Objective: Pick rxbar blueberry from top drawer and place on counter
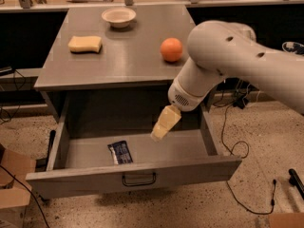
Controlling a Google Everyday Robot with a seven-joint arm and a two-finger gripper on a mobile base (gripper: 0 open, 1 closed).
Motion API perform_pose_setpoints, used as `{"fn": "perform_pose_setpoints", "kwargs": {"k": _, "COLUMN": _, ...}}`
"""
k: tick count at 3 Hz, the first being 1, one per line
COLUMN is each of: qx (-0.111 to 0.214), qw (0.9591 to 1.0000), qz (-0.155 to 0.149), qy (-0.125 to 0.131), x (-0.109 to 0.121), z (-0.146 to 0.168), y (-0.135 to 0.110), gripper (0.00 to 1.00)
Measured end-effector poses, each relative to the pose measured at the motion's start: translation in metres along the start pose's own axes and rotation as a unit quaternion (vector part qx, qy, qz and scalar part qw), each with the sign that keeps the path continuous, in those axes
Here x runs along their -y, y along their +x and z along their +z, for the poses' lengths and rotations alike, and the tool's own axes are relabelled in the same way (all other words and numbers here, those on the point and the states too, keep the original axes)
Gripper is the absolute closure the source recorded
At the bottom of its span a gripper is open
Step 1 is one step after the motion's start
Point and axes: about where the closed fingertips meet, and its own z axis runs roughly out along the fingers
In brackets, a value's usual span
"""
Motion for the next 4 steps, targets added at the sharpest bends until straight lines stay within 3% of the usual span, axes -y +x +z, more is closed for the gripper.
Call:
{"fn": "perform_pose_setpoints", "kwargs": {"k": 2, "qx": -0.026, "qw": 0.9967, "qz": 0.076, "qy": -0.009, "x": 0.005, "z": 0.091, "y": -0.017, "gripper": 0.0}}
{"fn": "perform_pose_setpoints", "kwargs": {"k": 4, "qx": -0.042, "qw": 0.9874, "qz": 0.145, "qy": -0.048, "x": -0.018, "z": 0.167, "y": -0.039, "gripper": 0.0}}
